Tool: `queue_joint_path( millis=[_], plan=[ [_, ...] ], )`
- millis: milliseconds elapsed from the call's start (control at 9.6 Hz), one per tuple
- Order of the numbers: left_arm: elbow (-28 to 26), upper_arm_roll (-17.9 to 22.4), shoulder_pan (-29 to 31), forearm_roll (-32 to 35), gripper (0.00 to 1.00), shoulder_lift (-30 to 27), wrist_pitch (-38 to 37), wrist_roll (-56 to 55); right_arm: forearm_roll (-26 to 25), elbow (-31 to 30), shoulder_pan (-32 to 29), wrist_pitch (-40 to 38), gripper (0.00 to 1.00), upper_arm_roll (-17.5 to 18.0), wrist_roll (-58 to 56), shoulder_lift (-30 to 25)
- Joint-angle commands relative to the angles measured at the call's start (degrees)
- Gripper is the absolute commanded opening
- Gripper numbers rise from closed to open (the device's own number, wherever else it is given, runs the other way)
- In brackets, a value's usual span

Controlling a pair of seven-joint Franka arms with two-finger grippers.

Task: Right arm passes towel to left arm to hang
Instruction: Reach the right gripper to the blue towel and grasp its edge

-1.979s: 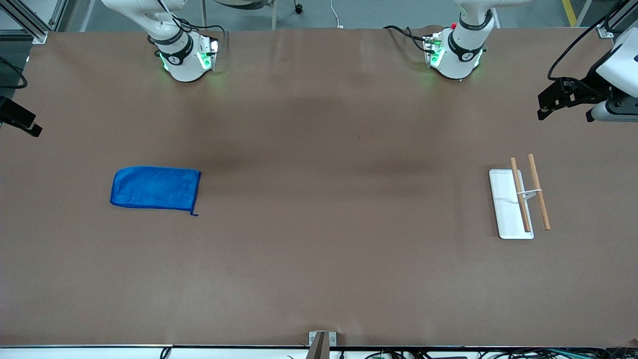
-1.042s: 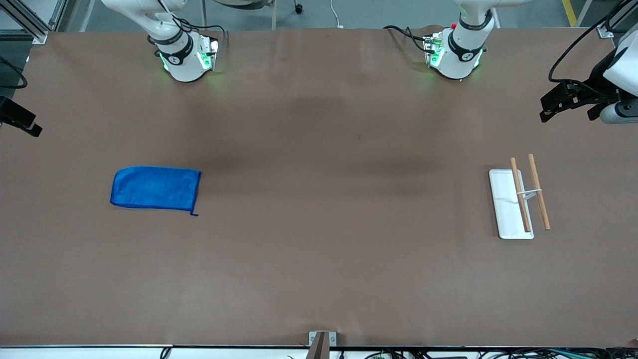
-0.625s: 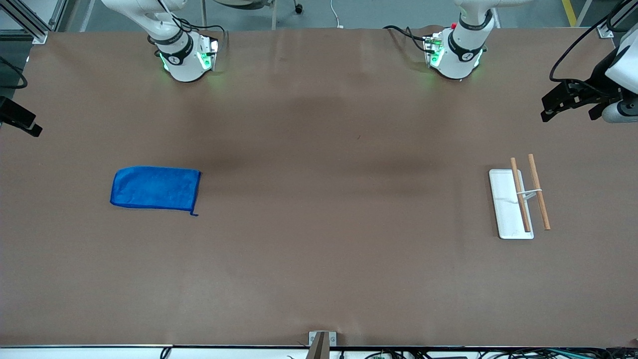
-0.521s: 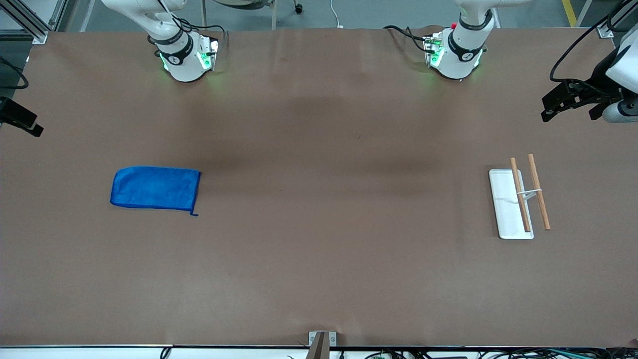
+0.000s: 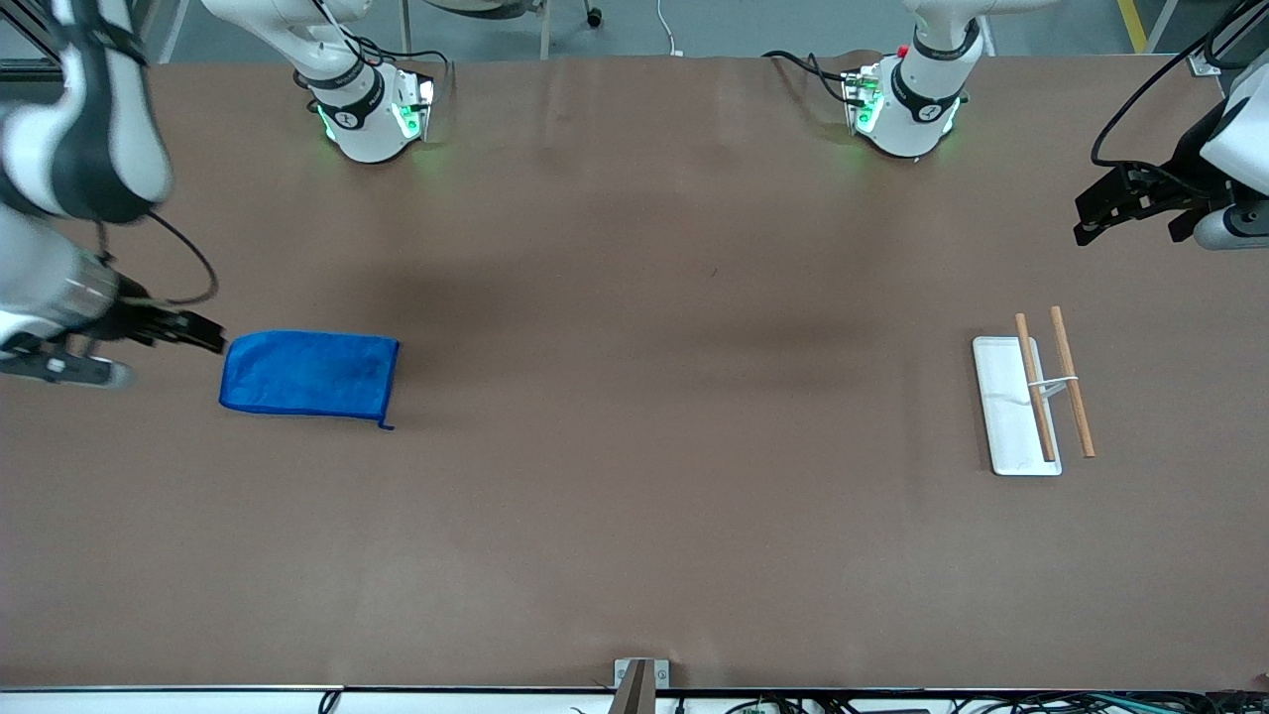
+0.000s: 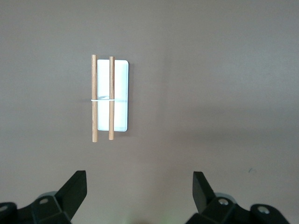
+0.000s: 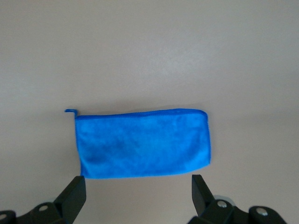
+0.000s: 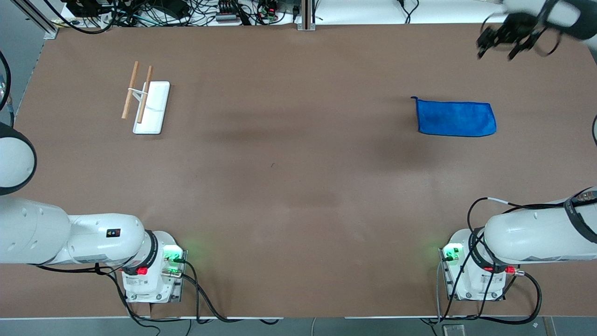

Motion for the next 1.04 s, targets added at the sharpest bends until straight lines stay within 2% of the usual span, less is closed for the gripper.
queue_joint_path(
  millis=[0,312,521,833,938],
  plan=[
    [0.10,-0.12,-0.27,-0.17,1.00,1.32,-0.73,-0.33,-0.33,-9.44,-0.78,15.89,1.00,-0.03,-5.82,4.28],
    [0.01,-0.12,-0.09,-0.17,1.00,1.32,-0.73,-0.33,-0.33,-15.25,-1.14,31.49,0.98,-0.03,-7.09,11.24],
    [0.01,-0.12,-0.01,-0.17,1.00,1.32,-0.73,-0.33,-0.33,-15.71,-1.14,33.10,0.96,-0.03,-7.18,13.44],
    [0.01,-0.20,-0.01,-0.17,1.00,1.32,-0.73,-0.33,-0.33,-15.80,-0.96,34.16,0.85,-0.03,-7.18,15.64],
    [0.01,-0.12,-0.09,-0.17,1.00,1.32,-0.73,-0.33,-0.33,-15.98,-0.96,34.25,0.73,-0.03,-7.18,16.17]
  ],
)
